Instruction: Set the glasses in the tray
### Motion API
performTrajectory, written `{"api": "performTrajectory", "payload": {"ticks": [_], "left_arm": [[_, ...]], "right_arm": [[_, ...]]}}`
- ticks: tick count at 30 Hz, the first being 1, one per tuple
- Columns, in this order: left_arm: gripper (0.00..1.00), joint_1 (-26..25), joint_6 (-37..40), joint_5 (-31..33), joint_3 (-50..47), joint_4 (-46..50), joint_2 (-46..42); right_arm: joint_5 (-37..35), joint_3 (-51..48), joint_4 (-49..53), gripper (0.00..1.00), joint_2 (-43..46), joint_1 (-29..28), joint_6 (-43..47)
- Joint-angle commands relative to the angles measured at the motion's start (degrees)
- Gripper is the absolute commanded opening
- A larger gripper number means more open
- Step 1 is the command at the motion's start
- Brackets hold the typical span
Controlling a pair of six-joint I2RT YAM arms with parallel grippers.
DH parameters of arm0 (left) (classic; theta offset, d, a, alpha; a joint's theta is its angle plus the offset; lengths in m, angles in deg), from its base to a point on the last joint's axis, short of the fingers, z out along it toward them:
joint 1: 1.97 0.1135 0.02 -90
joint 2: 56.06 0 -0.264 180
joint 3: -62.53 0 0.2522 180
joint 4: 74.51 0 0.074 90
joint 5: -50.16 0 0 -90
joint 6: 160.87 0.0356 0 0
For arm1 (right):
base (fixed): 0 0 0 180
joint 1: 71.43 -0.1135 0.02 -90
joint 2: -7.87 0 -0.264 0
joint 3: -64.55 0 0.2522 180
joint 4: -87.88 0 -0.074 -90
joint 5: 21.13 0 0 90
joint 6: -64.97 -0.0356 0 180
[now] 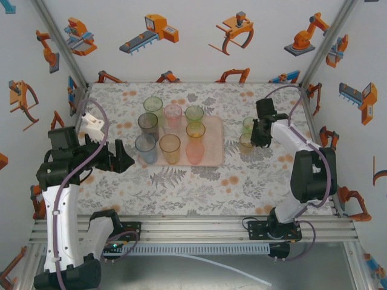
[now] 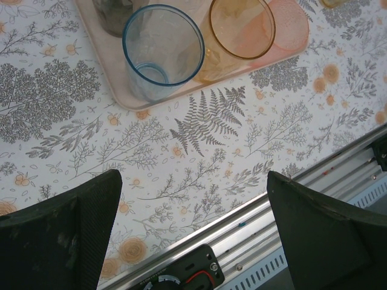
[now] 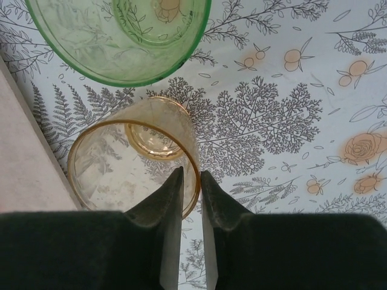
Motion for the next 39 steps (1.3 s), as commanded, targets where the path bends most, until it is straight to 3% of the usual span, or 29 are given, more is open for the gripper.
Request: {"api": "performTrajectory", "payload": {"ticks": [1, 12, 28, 39], "left_arm": [[0.97, 0.46, -0.31, -1.61, -0.89, 0.25, -0.6], [0.97, 0.55, -0.4, -1.75, -0.76, 0.26, -0.95], [0.97, 0.73, -0.59, -1.97, -0.6, 0.1, -1.26], [0.97, 0.99, -0.83, -2.31, -0.68, -0.08, -1.62]], "right_arm": [[0.69, 1.53, -0.63, 0.17, -0.49, 0.29, 0.35], [1.54, 1.51, 0.35, 0.07, 1.71, 0.29, 0.86], [3.53, 1.99, 3.78, 0.05, 8.85, -0.62, 1.47], [0.51, 4.31, 5.88, 0.05, 10.5, -9.26, 0.31]]}}
